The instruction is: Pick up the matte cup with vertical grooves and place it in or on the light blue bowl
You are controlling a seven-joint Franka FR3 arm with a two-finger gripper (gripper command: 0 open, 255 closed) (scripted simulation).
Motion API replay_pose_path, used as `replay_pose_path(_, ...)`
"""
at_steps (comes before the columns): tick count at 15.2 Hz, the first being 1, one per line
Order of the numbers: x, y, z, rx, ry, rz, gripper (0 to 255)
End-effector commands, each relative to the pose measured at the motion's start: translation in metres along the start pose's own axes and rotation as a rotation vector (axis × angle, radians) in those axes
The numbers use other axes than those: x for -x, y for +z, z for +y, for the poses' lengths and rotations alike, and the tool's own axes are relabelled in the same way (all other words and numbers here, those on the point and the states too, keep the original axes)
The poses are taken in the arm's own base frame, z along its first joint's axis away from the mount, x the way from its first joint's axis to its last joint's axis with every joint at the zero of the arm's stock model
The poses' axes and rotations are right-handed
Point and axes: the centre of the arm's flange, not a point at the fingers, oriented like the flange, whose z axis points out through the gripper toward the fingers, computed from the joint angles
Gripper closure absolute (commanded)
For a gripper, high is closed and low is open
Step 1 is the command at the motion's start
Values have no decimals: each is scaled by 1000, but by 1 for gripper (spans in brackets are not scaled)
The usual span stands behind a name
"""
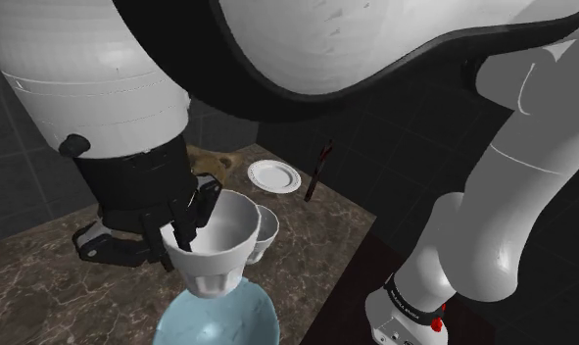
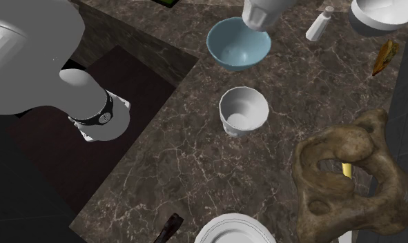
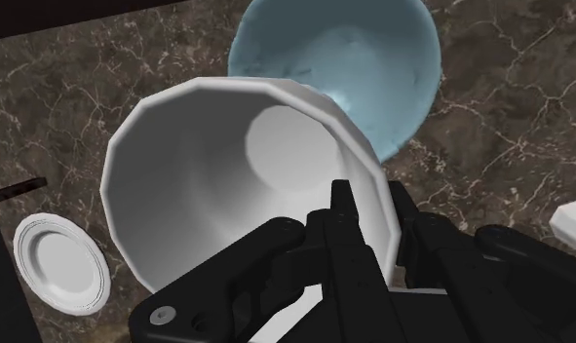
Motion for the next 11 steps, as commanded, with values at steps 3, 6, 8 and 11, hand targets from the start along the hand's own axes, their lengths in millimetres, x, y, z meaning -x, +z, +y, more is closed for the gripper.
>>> replay_pose_path(3, 53, -1, -5, 0, 2, 0, 255)
replay_pose_path(6, 52, 14, -7, 0, 2, 0, 255)
replay_pose_path(8, 52, 24, -9, 0, 2, 0, 255)
replay_pose_path(11, 51, 40, -12, 0, 2, 0, 255)
